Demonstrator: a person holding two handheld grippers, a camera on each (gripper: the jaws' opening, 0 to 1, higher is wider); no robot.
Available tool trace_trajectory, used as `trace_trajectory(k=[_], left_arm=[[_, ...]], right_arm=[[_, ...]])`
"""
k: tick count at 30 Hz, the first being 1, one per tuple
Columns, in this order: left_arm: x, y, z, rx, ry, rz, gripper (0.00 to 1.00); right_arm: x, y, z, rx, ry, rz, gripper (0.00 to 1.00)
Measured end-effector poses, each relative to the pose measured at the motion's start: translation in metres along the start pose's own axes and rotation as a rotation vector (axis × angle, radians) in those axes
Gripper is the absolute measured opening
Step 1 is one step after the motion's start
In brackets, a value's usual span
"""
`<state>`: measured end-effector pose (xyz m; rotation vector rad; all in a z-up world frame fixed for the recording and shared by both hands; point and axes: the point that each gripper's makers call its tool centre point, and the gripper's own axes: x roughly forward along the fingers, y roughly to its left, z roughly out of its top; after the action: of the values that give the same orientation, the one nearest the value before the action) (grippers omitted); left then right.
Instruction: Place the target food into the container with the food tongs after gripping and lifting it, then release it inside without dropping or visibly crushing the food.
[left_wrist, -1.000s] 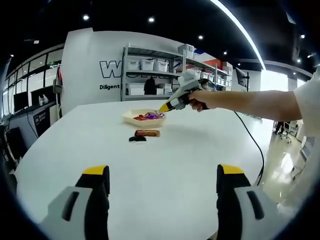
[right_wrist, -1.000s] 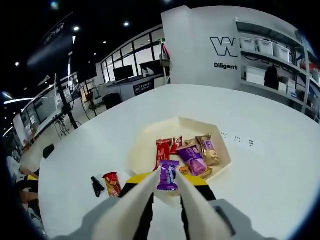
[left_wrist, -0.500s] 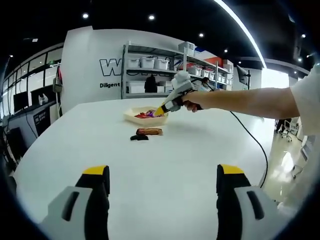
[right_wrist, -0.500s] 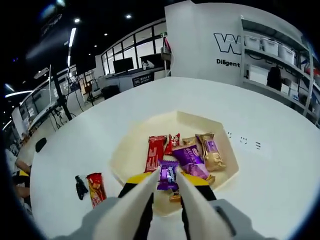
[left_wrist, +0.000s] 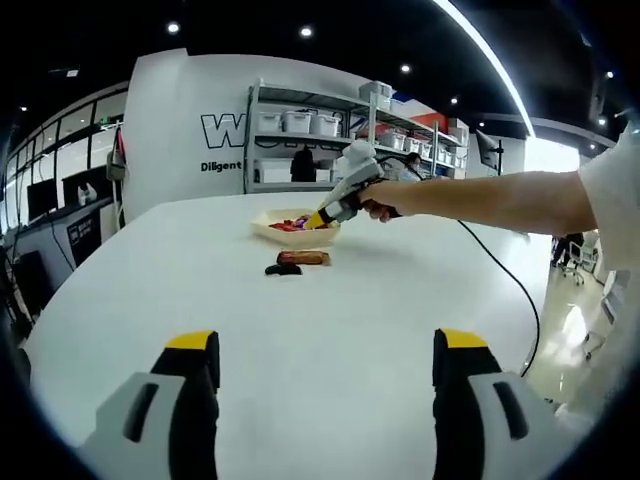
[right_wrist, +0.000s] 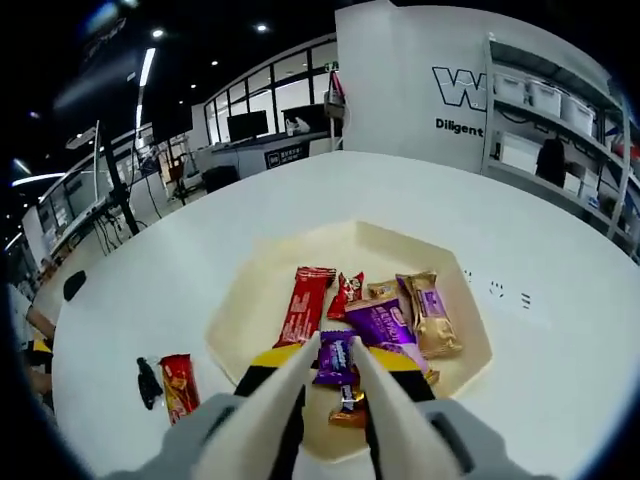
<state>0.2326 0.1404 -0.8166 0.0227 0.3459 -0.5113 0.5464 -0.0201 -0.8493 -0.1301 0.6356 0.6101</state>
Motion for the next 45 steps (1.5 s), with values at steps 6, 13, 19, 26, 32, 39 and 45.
trace_trajectory(k=[6,13,19,26,32,39,45], left_arm=[[-0.002,0.004,0.001,-0.003,-0.006,0.008,0.87],[-0.003,0.000,0.003,-0.006,-0.016,-0.001,0.87],[-0.006,-0.005,0.004,-0.004,-0.021,-0.008,0.87],[-0.011,-0.005,0.009,-0.001,-0.036,-0.003,0.87],[-0.015,-0.013,0.010,0.006,-0.043,-0.009,0.87],[-0.021,-0.013,0.010,0.005,-0.044,0.001,0.87],[-0.024,-0.009,0.010,0.005,-0.044,0.015,0.87]], right_arm=[[-0.007,-0.003,0.003,0.004,-0.016,-0.003,0.16],[-0.025,0.005,0.010,-0.026,-0.037,0.008,0.17],[-0.046,0.031,0.011,-0.068,-0.050,0.052,0.18],[-0.067,0.076,0.002,-0.126,-0.066,0.120,0.18],[-0.067,0.093,-0.003,-0.155,-0.055,0.165,0.19],[-0.054,0.098,-0.015,-0.180,-0.016,0.234,0.19],[-0.043,0.104,-0.028,-0.229,0.014,0.261,0.20]])
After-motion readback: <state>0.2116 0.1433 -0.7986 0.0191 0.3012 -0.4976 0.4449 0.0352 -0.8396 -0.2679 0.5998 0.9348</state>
